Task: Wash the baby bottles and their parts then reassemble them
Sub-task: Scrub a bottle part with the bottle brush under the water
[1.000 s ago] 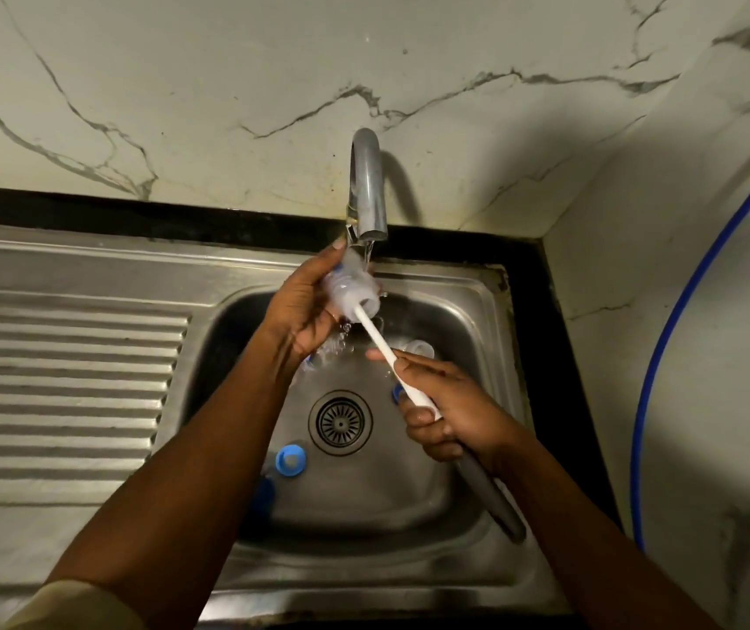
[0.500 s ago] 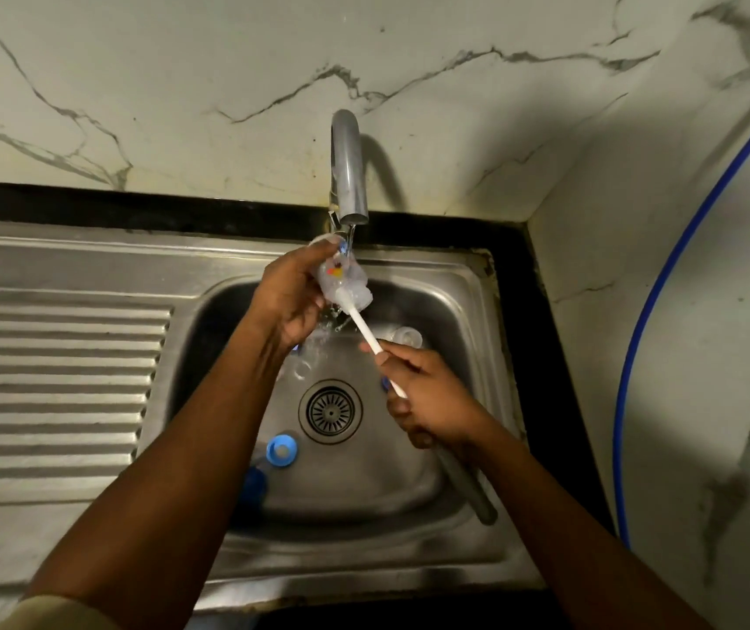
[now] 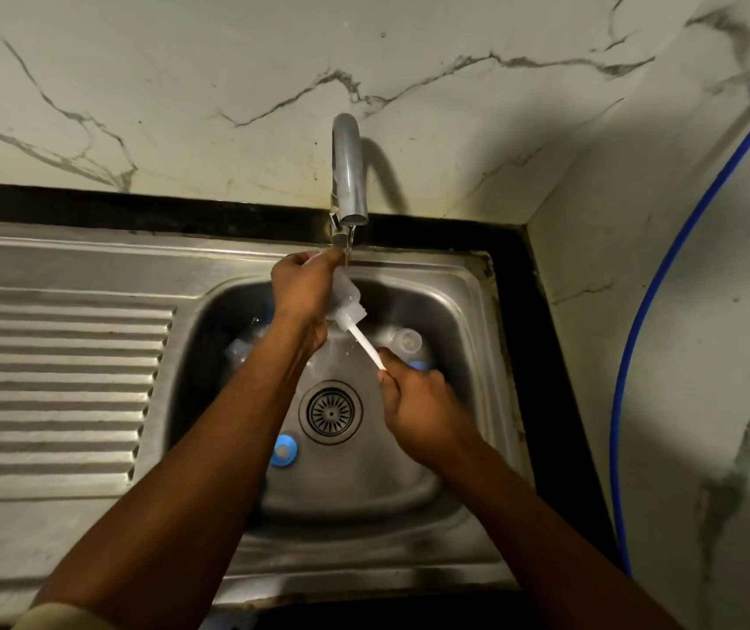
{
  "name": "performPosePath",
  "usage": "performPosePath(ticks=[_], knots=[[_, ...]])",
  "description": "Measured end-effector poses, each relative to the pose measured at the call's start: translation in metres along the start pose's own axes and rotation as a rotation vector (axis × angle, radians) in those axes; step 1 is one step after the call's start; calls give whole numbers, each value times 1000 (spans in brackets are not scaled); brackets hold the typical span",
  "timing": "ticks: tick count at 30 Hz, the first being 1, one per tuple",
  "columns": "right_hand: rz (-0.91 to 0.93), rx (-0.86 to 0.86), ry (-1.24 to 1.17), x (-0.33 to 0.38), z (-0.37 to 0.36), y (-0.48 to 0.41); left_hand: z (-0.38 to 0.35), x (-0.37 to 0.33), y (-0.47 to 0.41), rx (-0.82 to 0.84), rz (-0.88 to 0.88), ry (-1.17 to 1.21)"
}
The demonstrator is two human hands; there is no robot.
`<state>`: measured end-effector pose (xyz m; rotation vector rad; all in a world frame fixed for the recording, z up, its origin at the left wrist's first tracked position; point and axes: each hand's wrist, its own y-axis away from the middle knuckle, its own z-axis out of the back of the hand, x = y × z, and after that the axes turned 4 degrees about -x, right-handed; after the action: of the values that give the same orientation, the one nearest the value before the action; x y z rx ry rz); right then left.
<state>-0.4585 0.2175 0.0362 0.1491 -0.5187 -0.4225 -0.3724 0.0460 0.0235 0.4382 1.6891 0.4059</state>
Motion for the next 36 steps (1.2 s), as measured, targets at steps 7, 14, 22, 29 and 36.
performPosePath(ticks=[7, 14, 22, 29, 36], knots=[[-349, 732, -1329, 22, 49, 17, 46, -21, -1, 476, 274, 518], [-45, 148, -321, 16, 32, 12, 26, -33, 8, 200, 6, 134], [-122, 179, -617, 28, 38, 7, 31, -47, 14, 257, 114, 233], [-235, 522, -1041, 35, 46, 16, 30, -33, 11, 507, 184, 578], [42, -45, 56, 8, 16, 3, 16, -18, 16, 146, 18, 14]])
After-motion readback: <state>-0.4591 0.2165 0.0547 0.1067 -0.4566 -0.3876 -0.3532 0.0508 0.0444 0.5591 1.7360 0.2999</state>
